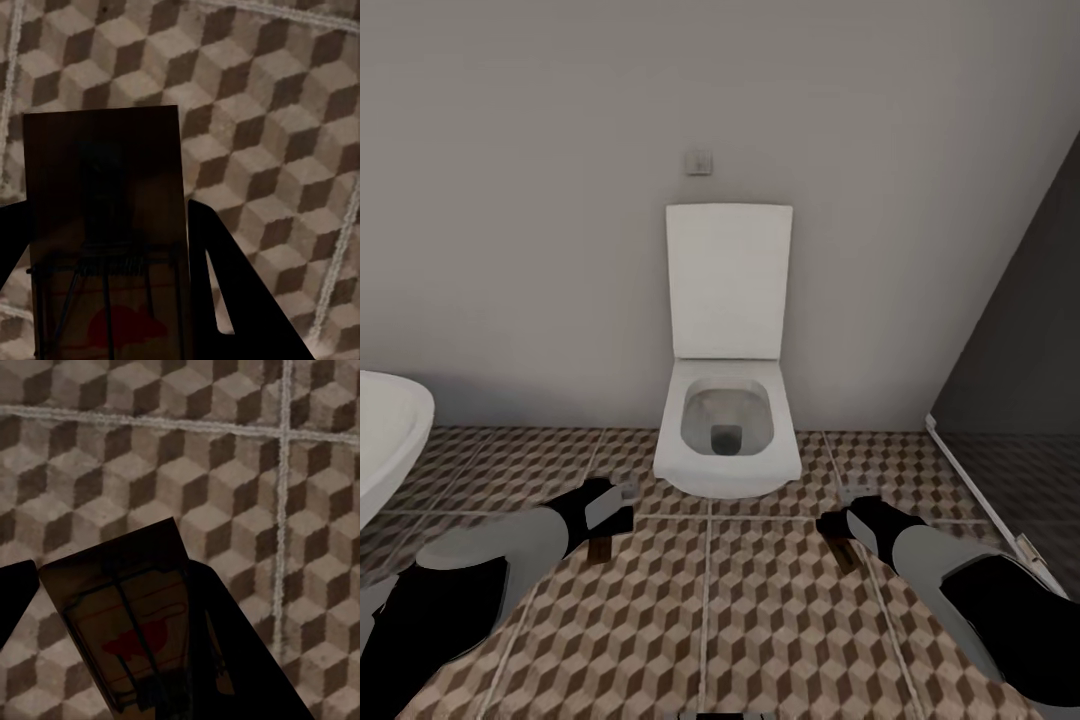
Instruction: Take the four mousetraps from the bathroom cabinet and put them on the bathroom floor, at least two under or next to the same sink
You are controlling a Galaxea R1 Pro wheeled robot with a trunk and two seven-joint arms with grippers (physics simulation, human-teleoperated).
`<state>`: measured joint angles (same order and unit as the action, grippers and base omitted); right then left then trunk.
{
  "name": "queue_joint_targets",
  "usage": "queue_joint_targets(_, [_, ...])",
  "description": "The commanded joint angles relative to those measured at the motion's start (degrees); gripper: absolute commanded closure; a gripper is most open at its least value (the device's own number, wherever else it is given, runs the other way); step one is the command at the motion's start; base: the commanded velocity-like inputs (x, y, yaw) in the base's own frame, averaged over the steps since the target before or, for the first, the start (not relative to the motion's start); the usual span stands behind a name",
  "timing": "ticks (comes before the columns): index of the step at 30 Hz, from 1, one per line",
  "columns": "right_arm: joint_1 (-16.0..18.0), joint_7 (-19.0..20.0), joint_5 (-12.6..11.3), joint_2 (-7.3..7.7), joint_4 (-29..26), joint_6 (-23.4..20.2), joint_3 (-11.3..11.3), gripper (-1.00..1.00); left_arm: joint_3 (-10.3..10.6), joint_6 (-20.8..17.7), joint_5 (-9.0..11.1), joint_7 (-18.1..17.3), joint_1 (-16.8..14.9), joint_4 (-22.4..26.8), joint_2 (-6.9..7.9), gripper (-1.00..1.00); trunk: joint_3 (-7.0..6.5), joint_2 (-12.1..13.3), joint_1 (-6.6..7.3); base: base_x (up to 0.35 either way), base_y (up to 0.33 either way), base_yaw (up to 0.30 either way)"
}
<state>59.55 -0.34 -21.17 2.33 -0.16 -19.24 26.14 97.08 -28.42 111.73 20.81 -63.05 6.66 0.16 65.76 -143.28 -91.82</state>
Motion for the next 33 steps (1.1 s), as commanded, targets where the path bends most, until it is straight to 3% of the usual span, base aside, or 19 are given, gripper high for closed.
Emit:
queue_joint_targets(1, [0.0,-0.1,-0.5,0.0,0.0,-0.2,0.5,1.0,0.3,-0.1,0.2,0.3,-0.1,0.1,0.02,1.0,0.28,0.0,-0.01,0.0,0.0,0.0])
queue_joint_targets(5, [0.0,-1.2,-0.6,-0.03,0.0,-0.2,0.5,1.0,0.3,-0.1,0.2,0.3,-0.1,0.1,0.02,1.0,1.16,-0.1,-0.11,0.0,0.0,0.0])
queue_joint_targets(13, [0.0,-7.3,-0.6,-0.11,0.0,0.2,0.4,1.0,0.3,-0.1,0.2,0.3,-0.1,0.2,0.02,1.0,2.93,-0.2,-0.32,0.0,0.0,0.0])
queue_joint_targets(33, [0.0,-7.8,-0.6,0.04,0.0,0.3,0.4,1.0,0.3,-0.2,0.2,0.2,-0.1,0.2,0.02,1.0,6.92,-0.4,-0.78,0.0,0.0,0.0])
